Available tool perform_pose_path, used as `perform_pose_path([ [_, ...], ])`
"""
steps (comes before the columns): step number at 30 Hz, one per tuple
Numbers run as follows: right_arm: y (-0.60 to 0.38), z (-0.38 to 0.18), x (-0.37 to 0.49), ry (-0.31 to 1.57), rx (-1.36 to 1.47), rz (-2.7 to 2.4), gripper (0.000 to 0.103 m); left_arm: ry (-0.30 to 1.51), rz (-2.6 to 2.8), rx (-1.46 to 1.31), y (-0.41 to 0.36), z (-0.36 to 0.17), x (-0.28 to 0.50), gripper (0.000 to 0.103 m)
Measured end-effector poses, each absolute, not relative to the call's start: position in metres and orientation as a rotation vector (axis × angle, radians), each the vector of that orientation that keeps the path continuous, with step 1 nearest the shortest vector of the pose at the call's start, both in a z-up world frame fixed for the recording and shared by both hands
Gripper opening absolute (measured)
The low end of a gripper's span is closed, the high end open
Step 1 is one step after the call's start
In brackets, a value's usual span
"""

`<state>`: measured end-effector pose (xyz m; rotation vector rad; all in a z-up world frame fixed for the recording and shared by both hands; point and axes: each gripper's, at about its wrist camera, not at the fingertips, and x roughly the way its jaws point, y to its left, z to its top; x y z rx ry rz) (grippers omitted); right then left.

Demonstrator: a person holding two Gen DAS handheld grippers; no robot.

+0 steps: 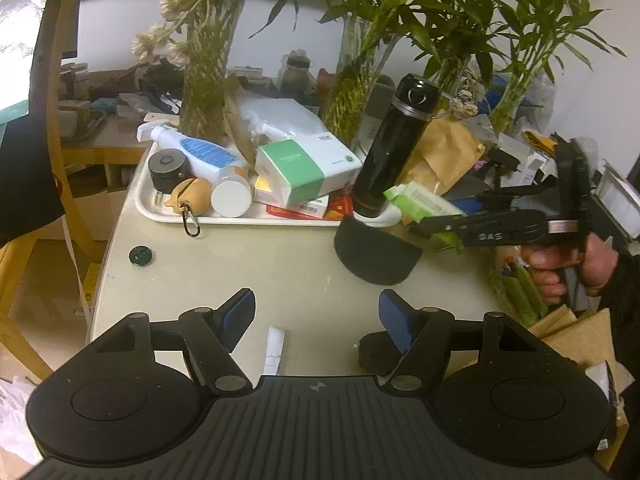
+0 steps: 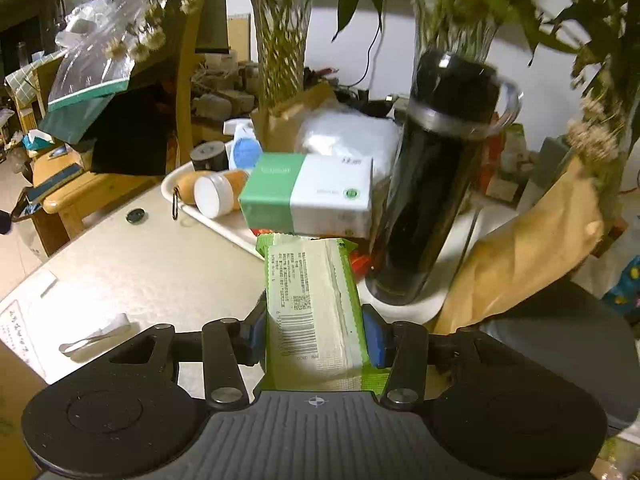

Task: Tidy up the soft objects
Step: 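Lift the wipes packet with the right gripper while the left tool reaches the black plastic roll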

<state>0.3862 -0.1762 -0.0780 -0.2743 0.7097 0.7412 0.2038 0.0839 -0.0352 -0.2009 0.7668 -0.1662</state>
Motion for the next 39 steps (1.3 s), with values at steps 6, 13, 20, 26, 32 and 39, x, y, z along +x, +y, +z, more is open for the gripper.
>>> perform_pose_path([
  [6,-0.196,-0.049,0.362,0.666,-0.281,0.718,0.051,0.778,-0.166,-0.232,0.089,-0.036,0.207,0.068],
  [13,-0.22,-0.022,0.321,0.612,-0.268,0.68,0.051,0.824,-0.236,-0.227,0.086,-0.04,0.224,0.068],
  [20,-0.243,-0.009,0.287,0.577,-0.238,0.65,0.051,0.936,-0.398,-0.167,0.076,-0.059,0.254,0.068],
  [26,-0.26,-0.004,0.276,0.562,-0.179,0.63,0.051,0.995,-0.524,-0.118,0.068,-0.074,0.276,0.068],
  [32,-0.262,-0.009,0.28,0.576,-0.187,0.617,0.051,1.095,-0.603,-0.123,0.065,-0.094,0.306,0.067],
  [39,-0.259,-0.011,0.283,0.584,-0.188,0.632,0.051,1.225,-0.714,-0.127,0.056,-0.12,0.334,0.067],
])
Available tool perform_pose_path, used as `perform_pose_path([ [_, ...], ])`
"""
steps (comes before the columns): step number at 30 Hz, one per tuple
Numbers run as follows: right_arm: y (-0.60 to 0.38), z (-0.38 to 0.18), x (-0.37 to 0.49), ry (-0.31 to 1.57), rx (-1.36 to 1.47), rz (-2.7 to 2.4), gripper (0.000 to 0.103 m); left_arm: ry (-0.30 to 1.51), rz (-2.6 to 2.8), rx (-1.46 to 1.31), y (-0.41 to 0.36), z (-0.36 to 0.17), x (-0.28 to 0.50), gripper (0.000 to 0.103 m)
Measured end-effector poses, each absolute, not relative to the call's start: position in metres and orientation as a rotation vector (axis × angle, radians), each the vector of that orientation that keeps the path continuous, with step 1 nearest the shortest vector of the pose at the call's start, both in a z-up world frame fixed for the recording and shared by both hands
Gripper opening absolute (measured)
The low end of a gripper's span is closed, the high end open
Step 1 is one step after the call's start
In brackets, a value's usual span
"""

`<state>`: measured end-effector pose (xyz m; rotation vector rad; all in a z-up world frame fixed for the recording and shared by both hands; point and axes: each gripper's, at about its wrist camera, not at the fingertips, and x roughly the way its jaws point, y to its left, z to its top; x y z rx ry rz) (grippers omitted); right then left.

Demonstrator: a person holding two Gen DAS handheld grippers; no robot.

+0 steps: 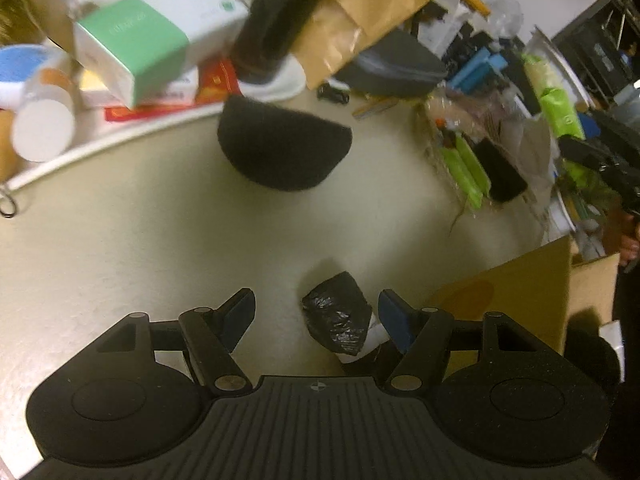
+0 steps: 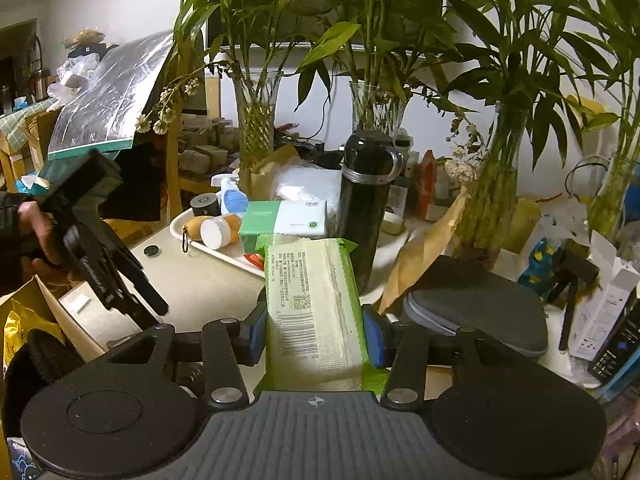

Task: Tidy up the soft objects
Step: 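Lift the wipes packet with the right gripper while the left tool reaches the black plastic roll, then grasp the black plastic-wrapped roll with the left gripper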

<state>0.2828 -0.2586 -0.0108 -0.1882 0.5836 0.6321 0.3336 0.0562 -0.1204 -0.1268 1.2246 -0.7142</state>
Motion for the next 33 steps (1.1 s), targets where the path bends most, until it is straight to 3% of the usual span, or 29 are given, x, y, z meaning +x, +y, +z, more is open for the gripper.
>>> perform_pose_path([
  [8,-0.253,-0.011,0.284,0.583,-0.2,0.65,0.051,1.38,-0.74,-0.098,0.037,-0.141,0.358,0.067],
  [22,-0.253,-0.01,0.283,0.572,-0.181,0.666,0.051,1.635,-0.497,-0.133,0.01,-0.121,0.381,0.068],
  [33,-0.267,-0.008,0.286,0.57,-0.104,0.628,0.051,1.798,-0.323,-0.054,-0.041,-0.158,0.387,0.068],
])
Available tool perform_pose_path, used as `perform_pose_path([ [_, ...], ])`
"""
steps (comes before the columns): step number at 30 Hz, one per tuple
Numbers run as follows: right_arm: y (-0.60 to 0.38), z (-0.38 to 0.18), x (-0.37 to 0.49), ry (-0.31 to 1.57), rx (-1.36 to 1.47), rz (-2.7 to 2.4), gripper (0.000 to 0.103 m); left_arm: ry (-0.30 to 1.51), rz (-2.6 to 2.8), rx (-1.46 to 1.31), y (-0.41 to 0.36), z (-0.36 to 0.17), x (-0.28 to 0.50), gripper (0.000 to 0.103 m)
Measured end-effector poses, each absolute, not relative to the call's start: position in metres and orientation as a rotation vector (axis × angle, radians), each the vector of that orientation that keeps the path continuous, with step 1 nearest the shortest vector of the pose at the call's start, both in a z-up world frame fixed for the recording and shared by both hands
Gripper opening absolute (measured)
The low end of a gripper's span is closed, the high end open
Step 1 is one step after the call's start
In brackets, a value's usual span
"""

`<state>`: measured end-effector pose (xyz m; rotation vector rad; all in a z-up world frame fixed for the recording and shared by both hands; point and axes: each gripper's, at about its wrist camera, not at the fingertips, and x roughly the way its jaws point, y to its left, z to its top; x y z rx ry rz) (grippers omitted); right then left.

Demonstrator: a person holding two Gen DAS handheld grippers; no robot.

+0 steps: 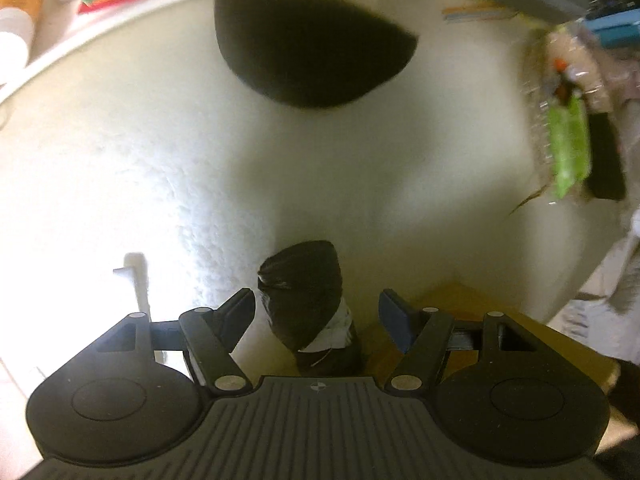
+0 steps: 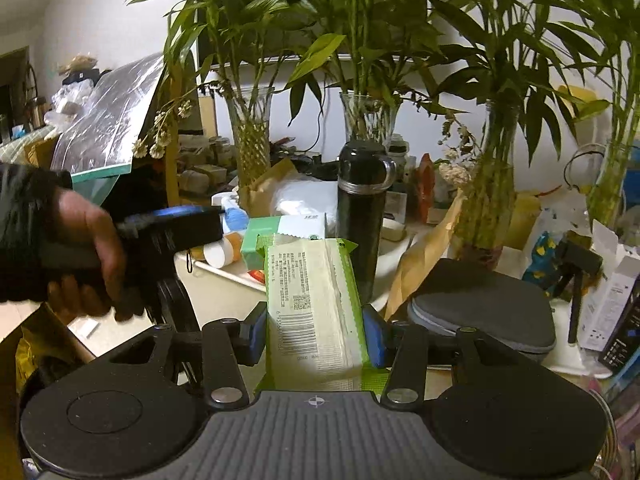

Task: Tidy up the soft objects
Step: 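Grasp the black plastic-wrapped roll with the left gripper, then carry the black roll into the cardboard box and open the left gripper while the right holds the wipes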

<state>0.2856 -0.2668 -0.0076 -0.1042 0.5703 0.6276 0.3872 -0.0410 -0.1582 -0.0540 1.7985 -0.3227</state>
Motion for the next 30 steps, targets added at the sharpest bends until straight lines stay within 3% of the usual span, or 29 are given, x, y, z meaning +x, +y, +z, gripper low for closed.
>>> perform_pose_path([
  [6,-0.271,-0.009,0.285,0.581,-0.099,0.626,0.051,1.913,-0.242,-0.024,-0.056,-0.191,0.389,0.067],
  [9,-0.274,-0.008,0.283,0.58,-0.097,0.625,0.051,1.917,-0.19,-0.038,-0.052,-0.195,0.391,0.049],
  [14,-0.277,-0.008,0.284,0.584,-0.089,0.608,0.051,1.907,-0.21,-0.022,-0.049,-0.191,0.389,0.043],
  [24,-0.275,-0.016,0.292,0.662,-0.092,0.563,0.051,1.695,-0.191,-0.045,-0.033,-0.134,0.384,0.042],
  [30,-0.273,-0.023,0.296,0.727,-0.074,0.538,0.051,1.429,-0.184,0.003,-0.021,-0.067,0.36,0.042],
])
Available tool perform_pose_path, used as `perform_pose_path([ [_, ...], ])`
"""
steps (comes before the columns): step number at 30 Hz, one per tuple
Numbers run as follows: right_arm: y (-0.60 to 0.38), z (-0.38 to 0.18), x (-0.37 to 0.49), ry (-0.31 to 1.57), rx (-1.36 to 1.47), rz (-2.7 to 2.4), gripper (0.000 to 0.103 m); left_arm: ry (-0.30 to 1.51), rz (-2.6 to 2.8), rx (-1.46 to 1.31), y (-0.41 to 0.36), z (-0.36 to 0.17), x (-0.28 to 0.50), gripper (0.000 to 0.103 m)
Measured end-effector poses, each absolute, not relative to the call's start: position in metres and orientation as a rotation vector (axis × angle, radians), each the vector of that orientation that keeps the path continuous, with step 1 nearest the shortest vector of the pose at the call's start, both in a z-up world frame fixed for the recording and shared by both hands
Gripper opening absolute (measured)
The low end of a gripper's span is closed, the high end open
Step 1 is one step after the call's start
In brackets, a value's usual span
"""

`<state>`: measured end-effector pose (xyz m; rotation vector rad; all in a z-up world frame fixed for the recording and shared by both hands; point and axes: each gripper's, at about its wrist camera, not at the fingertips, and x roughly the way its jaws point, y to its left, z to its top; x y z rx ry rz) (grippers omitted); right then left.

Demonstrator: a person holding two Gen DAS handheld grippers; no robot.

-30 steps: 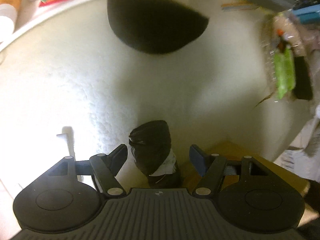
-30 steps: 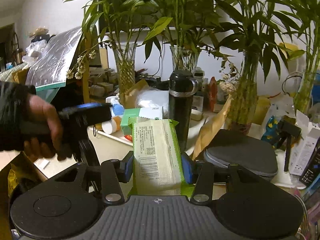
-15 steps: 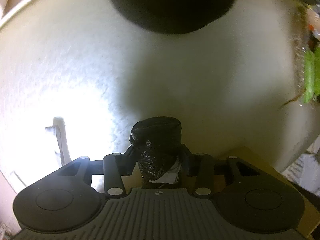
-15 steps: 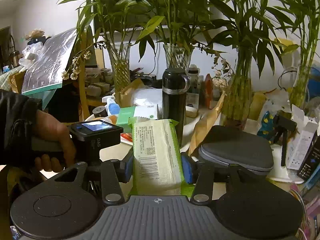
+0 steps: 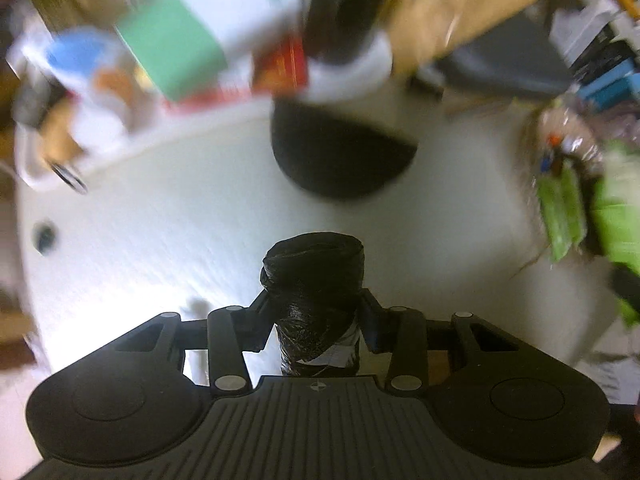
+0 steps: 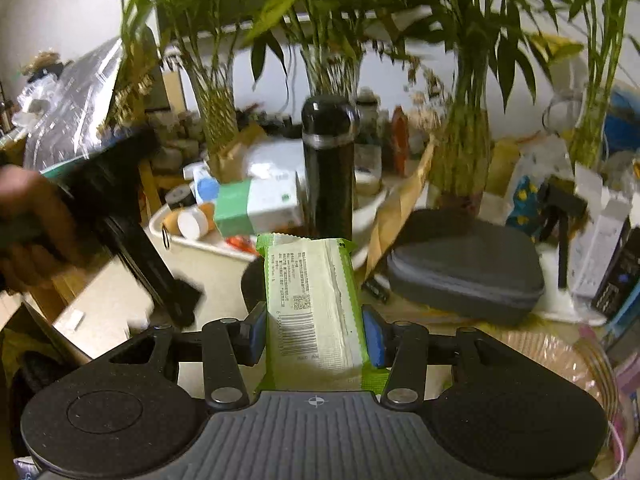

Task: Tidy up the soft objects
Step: 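Carry the black roll into the cardboard box and open the left gripper while the right holds the wipes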

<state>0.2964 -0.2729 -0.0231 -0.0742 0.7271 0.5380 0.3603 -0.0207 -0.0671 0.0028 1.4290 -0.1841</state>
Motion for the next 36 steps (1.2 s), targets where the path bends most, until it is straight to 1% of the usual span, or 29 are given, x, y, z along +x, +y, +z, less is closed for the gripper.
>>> perform_pose_path([
  [4,-0.265,-0.027,0.293,0.75,-0.106,0.516,0.051,1.261,-0.158,0.028,-0.014,-0.024,0.339,0.042],
  [7,-0.264,-0.024,0.286,0.734,-0.112,0.517,0.051,1.139,-0.172,0.033,-0.015,0.006,0.312,0.042],
  [12,-0.274,-0.016,0.276,0.703,-0.065,0.526,0.051,1.013,-0.15,0.027,-0.011,0.034,0.281,0.042],
  [19,-0.288,-0.014,0.27,0.723,0.021,0.504,0.051,0.892,-0.145,-0.027,0.007,0.062,0.241,0.042],
  [29,-0.272,0.046,0.211,0.635,-0.049,0.537,0.051,0.751,-0.176,-0.032,0.013,0.103,0.183,0.042],
  [36,-0.262,0.064,0.173,0.59,-0.089,0.562,0.051,0.716,-0.218,-0.024,0.012,0.115,0.151,0.042],
])
